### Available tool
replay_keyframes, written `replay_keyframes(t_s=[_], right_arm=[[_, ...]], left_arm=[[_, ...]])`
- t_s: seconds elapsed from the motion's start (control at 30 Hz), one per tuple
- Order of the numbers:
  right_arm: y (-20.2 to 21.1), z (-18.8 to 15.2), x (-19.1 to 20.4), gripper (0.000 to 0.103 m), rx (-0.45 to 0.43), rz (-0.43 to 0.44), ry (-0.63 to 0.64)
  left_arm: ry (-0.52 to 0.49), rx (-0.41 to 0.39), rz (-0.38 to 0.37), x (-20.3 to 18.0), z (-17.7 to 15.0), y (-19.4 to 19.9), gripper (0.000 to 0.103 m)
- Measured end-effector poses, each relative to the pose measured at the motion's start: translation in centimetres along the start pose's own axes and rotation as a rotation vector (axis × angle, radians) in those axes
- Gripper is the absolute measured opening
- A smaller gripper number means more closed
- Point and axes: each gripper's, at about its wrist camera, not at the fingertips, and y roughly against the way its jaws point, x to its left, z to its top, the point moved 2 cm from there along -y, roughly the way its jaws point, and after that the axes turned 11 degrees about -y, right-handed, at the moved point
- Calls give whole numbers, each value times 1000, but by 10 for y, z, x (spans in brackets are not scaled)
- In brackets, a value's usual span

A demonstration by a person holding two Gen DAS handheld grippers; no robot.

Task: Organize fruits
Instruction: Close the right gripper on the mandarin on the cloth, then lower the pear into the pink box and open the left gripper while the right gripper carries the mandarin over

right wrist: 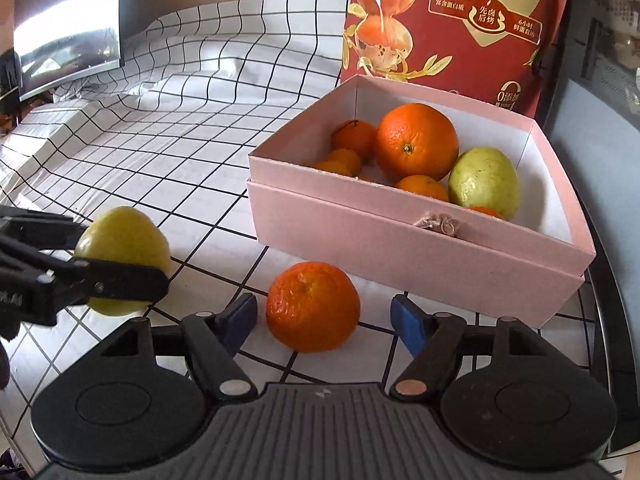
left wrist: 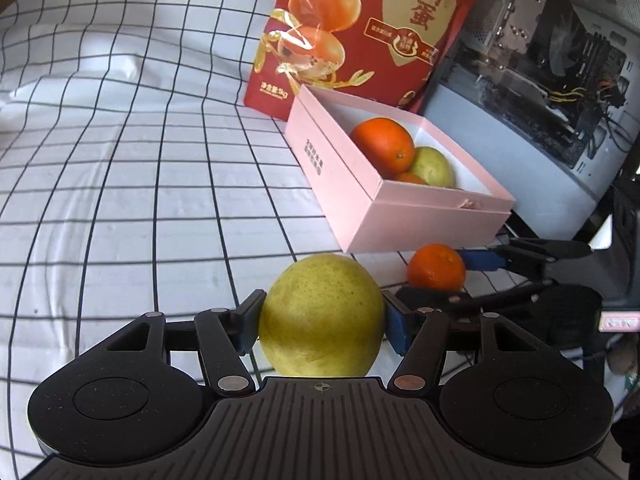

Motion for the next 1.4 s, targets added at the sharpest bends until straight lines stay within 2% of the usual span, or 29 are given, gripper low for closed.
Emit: replay_keyframes(t_s=[0.2,0.23,0.27,0.37,0.57,0.9,1.03,1.17,1.27,1.4], right_arm=[[1,-4,0,74,-34,1,-6],[1,-3,0,69,-35,-3,-9],[1,-2,0,59,-35,-5,-10],[3,1,3,45,-23,19,-5],[16,-4,10,45,-28,-4,53],[33,-11,-11,45,0,-64,10],[59,1,-15,45,-67,-72,-22],[87,20,-11,45,-154,-98,-16],[119,45,-6,45,-258,-123,-4],[157,87,-3,45,-403,-150,11]], left_arm=[[-54,5,29,-7,0,0,66],[-79,8,39,-11,-1,2,66],[-101,9,49,-14,-3,4,66],[-165,11,81,-24,-6,8,66],[-220,19,104,-31,-7,8,66],[-146,1,81,-22,-3,4,66],[-128,-33,61,-26,8,6,66],[-132,-125,43,-41,36,24,66],[-170,-196,24,-57,65,39,66],[-171,-262,12,-67,108,41,66]])
